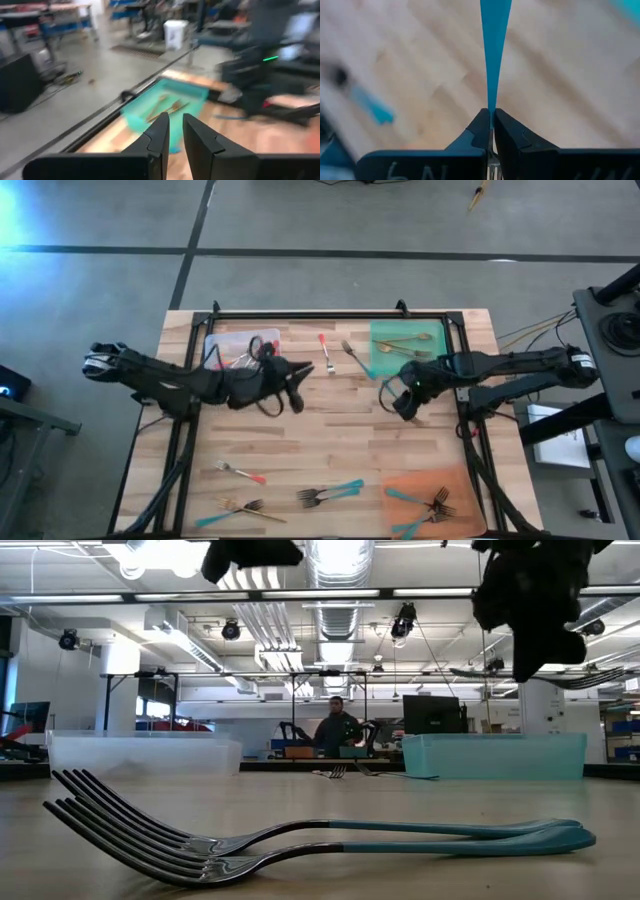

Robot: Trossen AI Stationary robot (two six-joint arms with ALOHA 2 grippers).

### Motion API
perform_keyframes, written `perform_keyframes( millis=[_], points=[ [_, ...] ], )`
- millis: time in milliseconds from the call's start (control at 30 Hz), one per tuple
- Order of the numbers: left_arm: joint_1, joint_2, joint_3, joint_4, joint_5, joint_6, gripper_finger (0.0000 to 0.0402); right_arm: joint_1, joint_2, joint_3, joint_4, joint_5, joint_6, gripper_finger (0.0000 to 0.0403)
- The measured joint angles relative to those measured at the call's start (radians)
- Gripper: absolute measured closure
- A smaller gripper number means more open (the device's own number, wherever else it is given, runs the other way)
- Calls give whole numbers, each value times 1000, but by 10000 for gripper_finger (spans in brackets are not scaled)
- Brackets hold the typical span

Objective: Sort silverware by color (type)
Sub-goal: Put the blue fork into the orange bin

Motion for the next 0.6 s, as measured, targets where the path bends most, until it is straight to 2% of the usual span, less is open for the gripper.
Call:
perform_keyframes(
  millis=[167,300,433,600],
  points=[
    [121,0,-16,-95,124,-56,364,192,-10,0,39,-81,92,394],
    [209,0,-91,-82,214,-134,364,365,-13,0,69,-101,175,394],
    [244,0,-175,11,256,-196,364,524,-13,0,110,-98,280,394],
    [245,0,-241,141,290,-213,364,662,-12,1,309,-83,311,394]
  ],
)
